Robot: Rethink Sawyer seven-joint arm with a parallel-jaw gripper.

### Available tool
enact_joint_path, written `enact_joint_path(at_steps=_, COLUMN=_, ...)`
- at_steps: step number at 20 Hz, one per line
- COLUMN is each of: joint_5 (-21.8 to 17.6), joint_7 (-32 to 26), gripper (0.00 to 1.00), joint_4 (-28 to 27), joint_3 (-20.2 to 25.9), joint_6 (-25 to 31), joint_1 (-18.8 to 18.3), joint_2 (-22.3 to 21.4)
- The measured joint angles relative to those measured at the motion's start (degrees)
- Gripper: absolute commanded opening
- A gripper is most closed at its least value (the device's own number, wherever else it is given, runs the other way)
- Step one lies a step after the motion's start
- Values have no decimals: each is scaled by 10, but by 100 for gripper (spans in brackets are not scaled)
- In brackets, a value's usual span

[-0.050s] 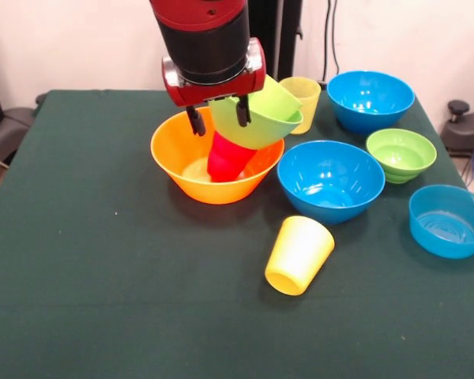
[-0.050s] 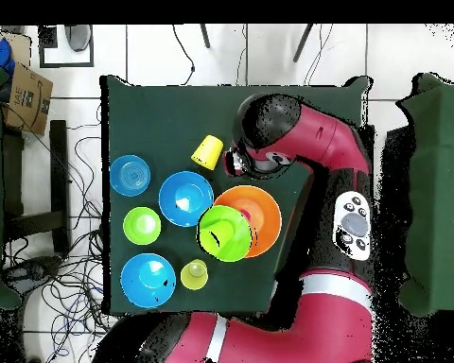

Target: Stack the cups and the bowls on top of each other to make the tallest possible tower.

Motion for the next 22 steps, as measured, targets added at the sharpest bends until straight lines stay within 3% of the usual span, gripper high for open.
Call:
enact_joint_path(at_steps=8, joint_5=-2, joint_7=0, gripper=100, joint_4=0, joint_3=4, joint_6=31, joint_1=-1, joint_2=-1)
enact_joint_path(at_steps=17, joint_5=-4, joint_7=0, gripper=100, joint_4=-3, joint_3=10, joint_6=114, joint_1=-2, joint_2=-13)
enact_joint_path(at_steps=22, joint_5=-5, joint_7=0, gripper=100, joint_4=-3, joint_3=12, joint_6=120, joint_1=-2, joint_2=-15)
